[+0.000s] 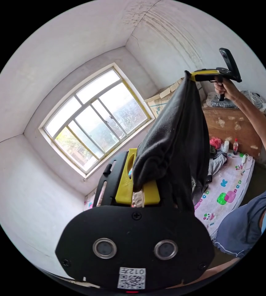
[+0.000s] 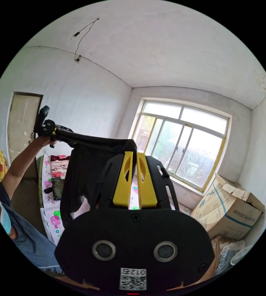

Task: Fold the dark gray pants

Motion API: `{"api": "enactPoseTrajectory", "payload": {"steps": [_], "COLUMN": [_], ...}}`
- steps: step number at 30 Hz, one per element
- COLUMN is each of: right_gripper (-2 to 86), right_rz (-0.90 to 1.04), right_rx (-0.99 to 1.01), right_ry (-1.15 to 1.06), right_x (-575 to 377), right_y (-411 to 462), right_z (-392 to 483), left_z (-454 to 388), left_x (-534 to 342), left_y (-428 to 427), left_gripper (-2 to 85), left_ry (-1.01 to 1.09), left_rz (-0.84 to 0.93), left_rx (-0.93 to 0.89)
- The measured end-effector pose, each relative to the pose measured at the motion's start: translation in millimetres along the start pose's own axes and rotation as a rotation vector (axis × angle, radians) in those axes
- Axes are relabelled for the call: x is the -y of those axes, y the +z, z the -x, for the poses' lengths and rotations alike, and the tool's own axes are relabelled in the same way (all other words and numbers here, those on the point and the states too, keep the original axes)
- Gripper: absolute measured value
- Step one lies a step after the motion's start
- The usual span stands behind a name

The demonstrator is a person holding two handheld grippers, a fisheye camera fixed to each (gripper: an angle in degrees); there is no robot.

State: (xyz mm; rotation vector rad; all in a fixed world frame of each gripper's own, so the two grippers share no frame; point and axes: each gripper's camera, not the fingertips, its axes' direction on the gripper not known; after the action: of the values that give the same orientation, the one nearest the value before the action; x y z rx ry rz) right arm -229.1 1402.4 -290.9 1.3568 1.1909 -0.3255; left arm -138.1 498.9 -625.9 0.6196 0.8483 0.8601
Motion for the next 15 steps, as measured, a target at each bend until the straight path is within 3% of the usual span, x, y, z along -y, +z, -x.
{"api": "enactPoseTrajectory", "payload": {"steps": [8, 15], "right_gripper": [1.6, 1.6], "right_rz": [0.033, 0.036], "right_rx": [-0.091, -0.213], "right_ry": [0.038, 0.03], "right_x": [-16.6, -26.8], "right_y": [-35.6, -98.4], "right_z": [-24.4, -43.8], "left_z": [-97.0, -180.5], "left_x": [50.4, 89.5], "left_y": [-2.4, -24.2], "left_gripper": [0.2, 3.0], "left_ry": [0.072, 0.141], "left_rz": [0.052, -0.032], "left_rx": [-0.157, -0.274]}}
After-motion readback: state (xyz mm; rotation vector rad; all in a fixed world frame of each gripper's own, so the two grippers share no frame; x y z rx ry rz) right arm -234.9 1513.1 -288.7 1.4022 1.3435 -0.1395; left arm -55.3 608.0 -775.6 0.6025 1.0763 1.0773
